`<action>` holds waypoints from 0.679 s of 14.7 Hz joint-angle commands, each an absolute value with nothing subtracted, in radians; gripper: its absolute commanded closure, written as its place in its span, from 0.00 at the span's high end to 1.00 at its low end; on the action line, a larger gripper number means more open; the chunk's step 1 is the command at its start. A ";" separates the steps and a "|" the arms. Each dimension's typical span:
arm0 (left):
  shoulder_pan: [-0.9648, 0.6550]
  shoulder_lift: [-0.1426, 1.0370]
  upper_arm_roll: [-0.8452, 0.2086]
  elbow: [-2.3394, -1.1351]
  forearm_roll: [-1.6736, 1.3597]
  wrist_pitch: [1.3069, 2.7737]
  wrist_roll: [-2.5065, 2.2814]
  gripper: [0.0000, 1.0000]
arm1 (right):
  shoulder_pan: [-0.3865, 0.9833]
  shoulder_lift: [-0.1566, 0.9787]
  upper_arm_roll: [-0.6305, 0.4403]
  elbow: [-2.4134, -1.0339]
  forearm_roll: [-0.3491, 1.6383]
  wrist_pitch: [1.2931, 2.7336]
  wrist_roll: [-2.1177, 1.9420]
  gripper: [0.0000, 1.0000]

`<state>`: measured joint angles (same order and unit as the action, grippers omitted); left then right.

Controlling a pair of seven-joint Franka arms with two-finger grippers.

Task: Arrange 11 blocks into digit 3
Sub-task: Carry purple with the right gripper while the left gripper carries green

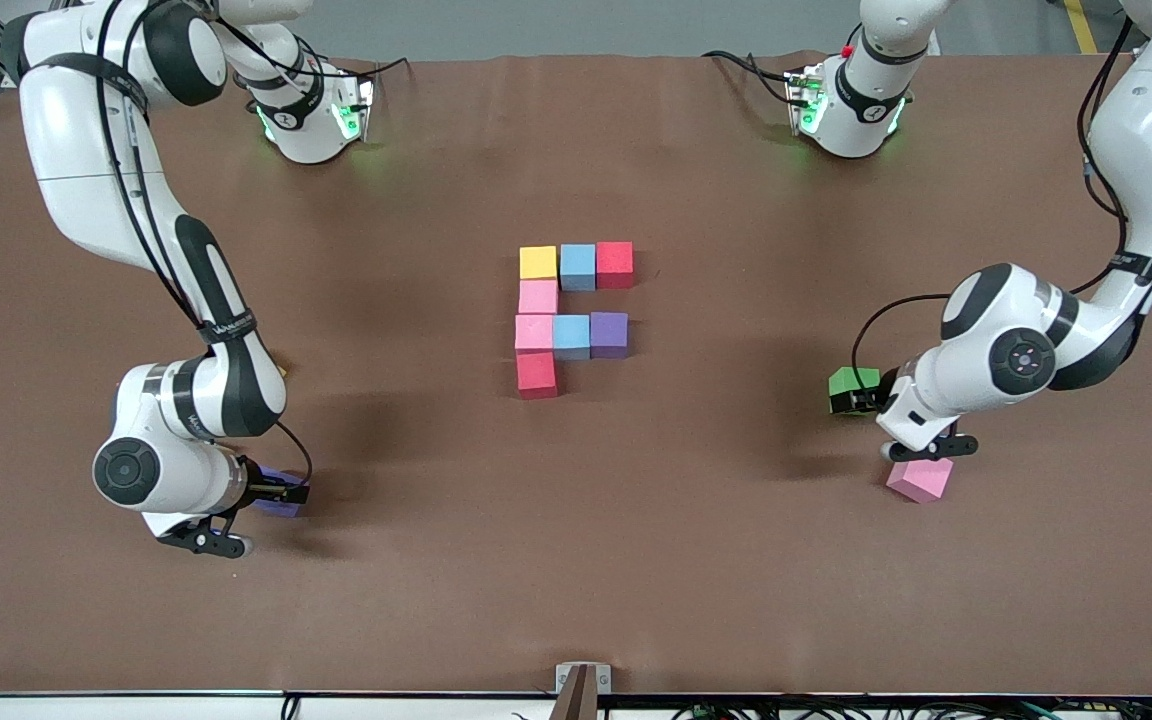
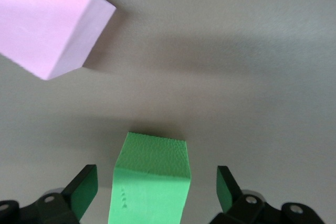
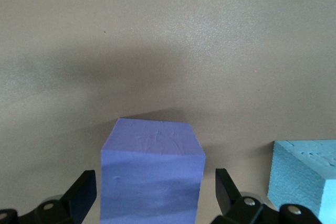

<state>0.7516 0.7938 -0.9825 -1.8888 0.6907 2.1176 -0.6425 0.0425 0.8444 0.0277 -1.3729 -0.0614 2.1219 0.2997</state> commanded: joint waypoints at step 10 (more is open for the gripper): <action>0.746 0.787 -0.942 -1.977 0.741 2.132 -0.666 0.42 | 0.029 0.801 0.118 -1.310 -0.069 2.070 0.180 0.21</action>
<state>0.7378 0.8004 -0.9365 -1.9629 0.7205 2.1200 -0.6448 0.0419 0.8408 0.0713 -1.3468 -0.0614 2.1245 0.2260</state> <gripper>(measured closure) 0.295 0.405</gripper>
